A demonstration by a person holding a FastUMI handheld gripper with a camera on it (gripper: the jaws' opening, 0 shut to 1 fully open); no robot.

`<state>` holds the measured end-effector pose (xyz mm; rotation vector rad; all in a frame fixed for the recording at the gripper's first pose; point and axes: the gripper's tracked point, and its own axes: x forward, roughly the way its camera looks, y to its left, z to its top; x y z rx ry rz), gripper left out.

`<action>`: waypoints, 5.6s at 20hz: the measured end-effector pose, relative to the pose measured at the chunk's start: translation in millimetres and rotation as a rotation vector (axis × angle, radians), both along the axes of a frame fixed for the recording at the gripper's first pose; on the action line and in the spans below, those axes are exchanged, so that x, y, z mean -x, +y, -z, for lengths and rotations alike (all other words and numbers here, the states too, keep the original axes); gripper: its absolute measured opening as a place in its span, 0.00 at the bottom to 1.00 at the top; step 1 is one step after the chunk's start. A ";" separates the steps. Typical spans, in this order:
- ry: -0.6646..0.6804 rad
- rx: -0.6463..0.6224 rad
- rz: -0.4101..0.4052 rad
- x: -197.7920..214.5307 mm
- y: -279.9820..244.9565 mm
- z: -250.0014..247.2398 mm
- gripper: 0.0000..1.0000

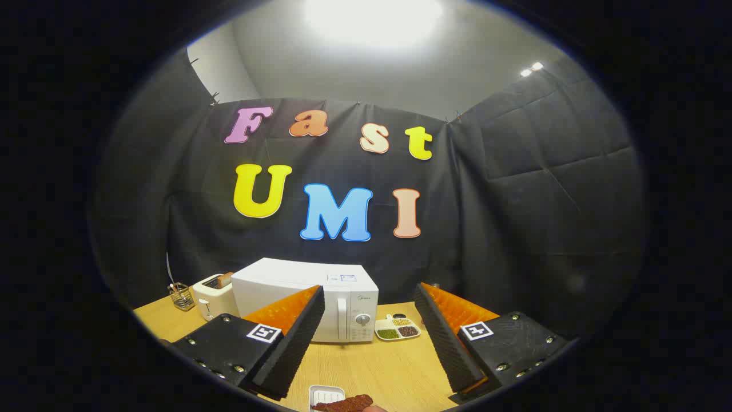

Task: Open the microwave, put the food inside, and close the microwave door.

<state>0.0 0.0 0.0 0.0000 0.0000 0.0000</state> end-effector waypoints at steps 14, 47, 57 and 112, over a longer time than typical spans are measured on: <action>-0.016 -0.021 -0.055 -2.6 25.8 -4.2 0.98; 0.272 -0.089 -0.202 -233.3 50.7 150.4 0.99; 0.383 -0.069 -0.234 -268.8 63.3 206.4 0.58; 0.518 -0.069 -0.493 54.5 249.1 194.1 0.22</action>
